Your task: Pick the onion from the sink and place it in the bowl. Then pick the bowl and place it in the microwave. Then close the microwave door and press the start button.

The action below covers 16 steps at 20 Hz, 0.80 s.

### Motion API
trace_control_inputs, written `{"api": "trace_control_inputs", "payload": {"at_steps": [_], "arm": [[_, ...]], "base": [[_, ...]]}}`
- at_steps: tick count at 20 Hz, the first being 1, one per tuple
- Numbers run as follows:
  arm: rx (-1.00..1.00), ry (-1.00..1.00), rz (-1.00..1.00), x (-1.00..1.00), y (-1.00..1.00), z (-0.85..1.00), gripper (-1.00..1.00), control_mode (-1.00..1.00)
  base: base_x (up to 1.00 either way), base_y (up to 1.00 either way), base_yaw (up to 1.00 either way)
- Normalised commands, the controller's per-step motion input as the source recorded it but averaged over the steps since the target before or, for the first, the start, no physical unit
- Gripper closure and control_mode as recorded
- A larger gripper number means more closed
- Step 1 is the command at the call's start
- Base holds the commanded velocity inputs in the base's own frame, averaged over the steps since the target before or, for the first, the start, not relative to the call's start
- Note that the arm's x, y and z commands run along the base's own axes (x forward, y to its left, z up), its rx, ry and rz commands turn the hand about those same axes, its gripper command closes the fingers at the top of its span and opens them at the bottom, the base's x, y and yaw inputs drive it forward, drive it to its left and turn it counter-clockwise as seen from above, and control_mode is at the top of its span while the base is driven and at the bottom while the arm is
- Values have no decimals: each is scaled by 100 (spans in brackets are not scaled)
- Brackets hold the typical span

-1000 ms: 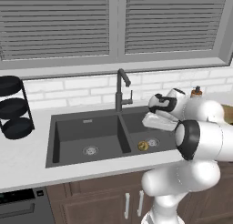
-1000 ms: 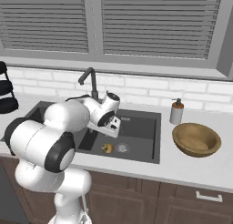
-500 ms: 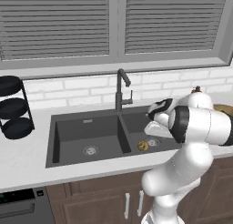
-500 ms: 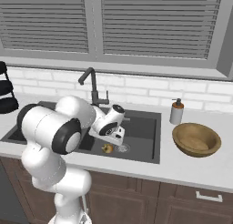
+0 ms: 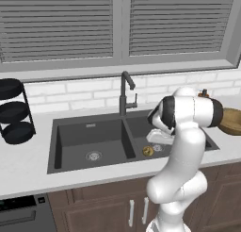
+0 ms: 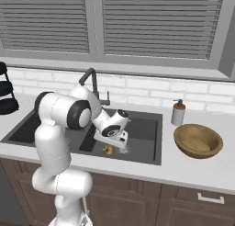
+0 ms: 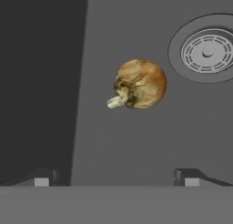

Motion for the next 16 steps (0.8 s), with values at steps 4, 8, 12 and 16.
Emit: {"api": "trace_control_inputs", "payload": {"at_steps": [4,8,12,16], "arm": [[0,6,0,36,0,-47,-100,-100],[0,6,0,41,0,-45,-100,-100],[0,1,0,29,0,-37,-100,-100],[0,3,0,38,0,-32,-100,-100]], "base": [[0,0,0],[0,0,0],[0,0,0],[0,0,0]]}}
